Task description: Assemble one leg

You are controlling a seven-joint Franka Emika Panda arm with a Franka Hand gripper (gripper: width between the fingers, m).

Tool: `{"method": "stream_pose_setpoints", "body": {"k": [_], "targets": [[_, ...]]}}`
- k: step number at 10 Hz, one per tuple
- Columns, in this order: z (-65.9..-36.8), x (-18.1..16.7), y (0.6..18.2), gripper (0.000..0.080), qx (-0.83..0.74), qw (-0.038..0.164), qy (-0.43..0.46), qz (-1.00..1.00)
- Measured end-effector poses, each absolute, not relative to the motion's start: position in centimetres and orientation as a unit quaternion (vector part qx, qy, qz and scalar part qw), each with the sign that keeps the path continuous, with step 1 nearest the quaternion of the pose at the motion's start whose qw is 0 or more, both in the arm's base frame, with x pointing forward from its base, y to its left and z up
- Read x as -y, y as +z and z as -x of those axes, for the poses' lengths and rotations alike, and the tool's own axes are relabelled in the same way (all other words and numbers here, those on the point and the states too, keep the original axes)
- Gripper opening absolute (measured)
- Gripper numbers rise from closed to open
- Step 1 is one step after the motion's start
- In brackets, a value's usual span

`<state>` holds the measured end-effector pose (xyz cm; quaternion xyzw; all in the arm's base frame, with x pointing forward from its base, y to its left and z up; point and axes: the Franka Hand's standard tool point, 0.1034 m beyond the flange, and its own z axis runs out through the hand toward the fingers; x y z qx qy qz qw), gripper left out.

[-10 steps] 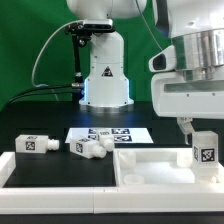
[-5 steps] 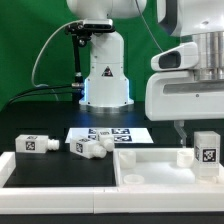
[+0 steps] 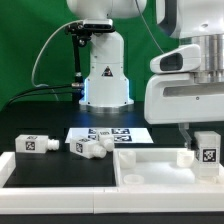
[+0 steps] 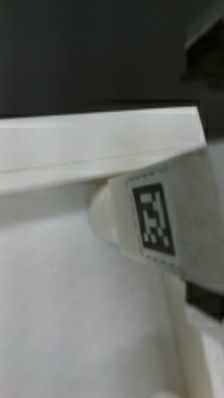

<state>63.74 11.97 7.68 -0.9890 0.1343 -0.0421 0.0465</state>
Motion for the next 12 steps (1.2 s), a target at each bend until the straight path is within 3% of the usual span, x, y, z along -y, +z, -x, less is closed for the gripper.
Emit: {"method": "stream_pose_setpoints", "body": {"k": [1, 2, 5, 8, 11, 12], "targets": [[-63.64, -11.61, 7.52, 0.0383, -0.172, 0.046, -0.039, 0.983], [-63.66, -11.63, 7.51, 0.0295, -0.225, 0.048, -0.037, 0.972], [-63.74, -11.69, 7.38, 0.0294, -0.427, 0.058, -0.029, 0.902], [-63.83, -12.42, 7.32, 0.0294, -0.64, 0.085, -0.016, 0.764], [-63.87, -12.31, 7.28, 0.0294, -0.644, 0.092, -0.018, 0.759], [-63.9, -12.24, 7.31, 0.0483, -0.631, 0.09, -0.02, 0.77]]}}
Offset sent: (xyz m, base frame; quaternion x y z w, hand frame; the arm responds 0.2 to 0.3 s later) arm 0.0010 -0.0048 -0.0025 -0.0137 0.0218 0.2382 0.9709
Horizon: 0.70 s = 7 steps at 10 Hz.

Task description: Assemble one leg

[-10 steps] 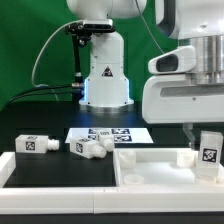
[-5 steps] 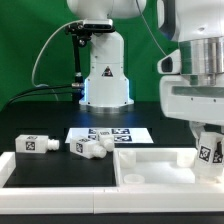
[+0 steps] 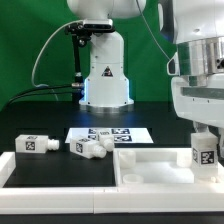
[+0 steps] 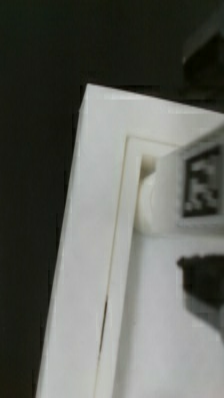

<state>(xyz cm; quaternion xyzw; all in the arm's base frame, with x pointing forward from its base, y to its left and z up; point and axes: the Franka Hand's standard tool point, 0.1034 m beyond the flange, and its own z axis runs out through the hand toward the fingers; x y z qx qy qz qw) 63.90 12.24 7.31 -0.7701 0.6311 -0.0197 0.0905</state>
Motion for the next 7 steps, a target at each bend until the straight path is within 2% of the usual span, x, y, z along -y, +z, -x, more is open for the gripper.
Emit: {"method": "stream_pose_setpoints", "body": {"k": [1, 2, 3, 7], "targets": [[-64.04, -11.78, 7.48, 0.0483, -0.529, 0.084, -0.031, 0.844], [-64.1, -11.78, 7.61, 0.0613, -0.454, 0.08, -0.035, 0.887], [-63.99, -12.13, 7.55, 0.0639, -0.406, 0.079, -0.038, 0.91], [-63.98, -11.85, 7.48, 0.0649, -0.289, 0.071, -0.046, 0.953]]}}
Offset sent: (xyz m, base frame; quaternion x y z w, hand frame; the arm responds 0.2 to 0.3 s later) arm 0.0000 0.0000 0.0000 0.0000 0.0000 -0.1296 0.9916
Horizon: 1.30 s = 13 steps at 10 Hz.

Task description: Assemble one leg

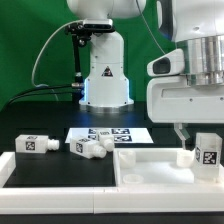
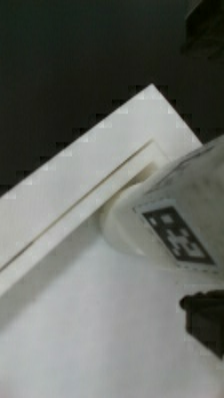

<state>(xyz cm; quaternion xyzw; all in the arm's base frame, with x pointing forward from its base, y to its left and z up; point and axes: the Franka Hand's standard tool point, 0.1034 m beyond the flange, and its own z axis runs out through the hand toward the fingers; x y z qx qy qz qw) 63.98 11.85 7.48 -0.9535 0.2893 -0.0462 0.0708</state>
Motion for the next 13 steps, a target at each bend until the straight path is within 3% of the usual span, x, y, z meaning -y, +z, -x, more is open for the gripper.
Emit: {"method": "stream_pose_setpoints", "body": {"k": [1, 2, 3, 4, 5, 6, 7, 9, 13], "targets": [[-64.28, -11.41, 7.72, 0.0649, -0.155, 0.046, -0.048, 0.986], [-64.36, -11.36, 7.69, 0.0649, -0.101, 0.037, -0.051, 0.993], [-64.33, -11.42, 7.65, 0.0649, -0.126, 0.041, -0.05, 0.99], [-64.32, -11.41, 7.65, 0.0556, -0.133, 0.041, -0.05, 0.989], [-64.33, -11.41, 7.65, 0.0556, -0.135, 0.041, -0.05, 0.989], [-64.32, -11.46, 7.65, 0.0337, -0.172, 0.044, -0.048, 0.983], [-64.28, -11.29, 7.59, 0.0289, -0.215, 0.045, -0.045, 0.974], [-64.31, -11.04, 7.58, 0.0289, -0.31, 0.051, -0.041, 0.949], [-64.04, -10.63, 7.27, 0.0289, -0.607, 0.09, -0.017, 0.789]]}}
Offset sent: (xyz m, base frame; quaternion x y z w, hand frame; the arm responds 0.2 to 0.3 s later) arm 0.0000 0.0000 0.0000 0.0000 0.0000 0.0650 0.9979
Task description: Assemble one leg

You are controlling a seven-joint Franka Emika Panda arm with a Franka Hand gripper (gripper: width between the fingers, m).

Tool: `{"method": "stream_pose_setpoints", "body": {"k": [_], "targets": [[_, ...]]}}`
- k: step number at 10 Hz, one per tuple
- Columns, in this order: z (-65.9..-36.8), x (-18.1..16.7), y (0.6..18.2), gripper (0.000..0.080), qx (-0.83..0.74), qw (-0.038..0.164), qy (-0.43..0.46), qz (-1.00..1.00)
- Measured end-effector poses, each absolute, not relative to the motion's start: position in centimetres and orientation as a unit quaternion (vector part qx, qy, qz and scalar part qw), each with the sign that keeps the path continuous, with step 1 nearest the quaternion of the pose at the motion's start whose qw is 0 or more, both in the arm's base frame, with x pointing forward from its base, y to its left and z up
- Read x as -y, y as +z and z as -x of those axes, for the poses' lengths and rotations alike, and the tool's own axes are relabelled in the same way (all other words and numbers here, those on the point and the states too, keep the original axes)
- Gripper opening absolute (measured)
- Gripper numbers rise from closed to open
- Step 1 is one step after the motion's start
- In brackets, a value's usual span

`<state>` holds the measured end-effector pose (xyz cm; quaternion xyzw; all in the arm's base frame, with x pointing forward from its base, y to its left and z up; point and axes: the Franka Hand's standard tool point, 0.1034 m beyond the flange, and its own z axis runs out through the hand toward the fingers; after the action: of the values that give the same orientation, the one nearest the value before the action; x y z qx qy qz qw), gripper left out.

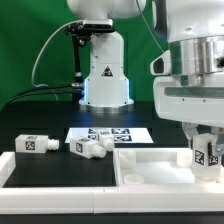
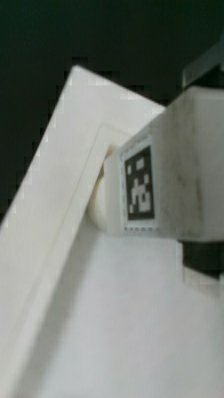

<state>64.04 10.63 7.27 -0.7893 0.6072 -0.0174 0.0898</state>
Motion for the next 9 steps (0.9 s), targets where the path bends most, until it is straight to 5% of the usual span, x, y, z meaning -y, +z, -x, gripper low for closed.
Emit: {"method": "stream_pose_setpoints", "body": {"k": [4, 5, 9], "targets": [[-64.04, -10.47, 7.23, 0.0313, -0.62, 0.099, -0.01, 0.778], [-64.04, -10.49, 7.24, 0.0523, -0.616, 0.099, -0.01, 0.781], [-63.66, -11.02, 7.34, 0.0644, -0.353, 0.078, -0.032, 0.932]]}}
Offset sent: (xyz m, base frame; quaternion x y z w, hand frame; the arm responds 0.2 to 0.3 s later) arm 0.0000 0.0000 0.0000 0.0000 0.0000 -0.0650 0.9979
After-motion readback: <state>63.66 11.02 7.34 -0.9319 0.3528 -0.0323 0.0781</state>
